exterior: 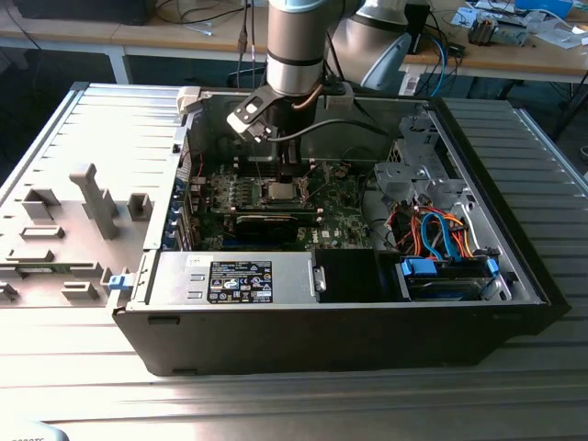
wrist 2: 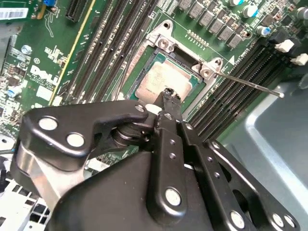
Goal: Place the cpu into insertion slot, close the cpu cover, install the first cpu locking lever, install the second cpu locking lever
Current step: 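Place the cpu into insertion slot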
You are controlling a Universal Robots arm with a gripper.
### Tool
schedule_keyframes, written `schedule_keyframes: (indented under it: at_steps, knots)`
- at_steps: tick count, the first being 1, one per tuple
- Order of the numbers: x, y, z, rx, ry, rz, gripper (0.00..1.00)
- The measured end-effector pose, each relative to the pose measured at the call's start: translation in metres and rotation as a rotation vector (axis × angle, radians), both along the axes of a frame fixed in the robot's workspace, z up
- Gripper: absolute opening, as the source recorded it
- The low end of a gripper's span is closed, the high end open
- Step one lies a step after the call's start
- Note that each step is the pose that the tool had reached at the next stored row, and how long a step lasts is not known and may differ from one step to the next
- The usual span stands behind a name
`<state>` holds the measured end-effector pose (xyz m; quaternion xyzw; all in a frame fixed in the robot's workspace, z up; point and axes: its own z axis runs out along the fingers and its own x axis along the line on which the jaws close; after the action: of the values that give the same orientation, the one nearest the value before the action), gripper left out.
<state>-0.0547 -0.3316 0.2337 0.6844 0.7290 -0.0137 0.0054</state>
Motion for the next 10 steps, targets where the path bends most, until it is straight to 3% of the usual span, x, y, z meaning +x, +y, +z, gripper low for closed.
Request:
schedule_keyframes:
  at_steps: [3,10]
  knots:
    - [0.0,0.0,0.0056,0.0002,-0.0002,0.0,0.11]
    - [0.0,0.0,0.0064,0.0001,-0.0002,0.0,0.11]
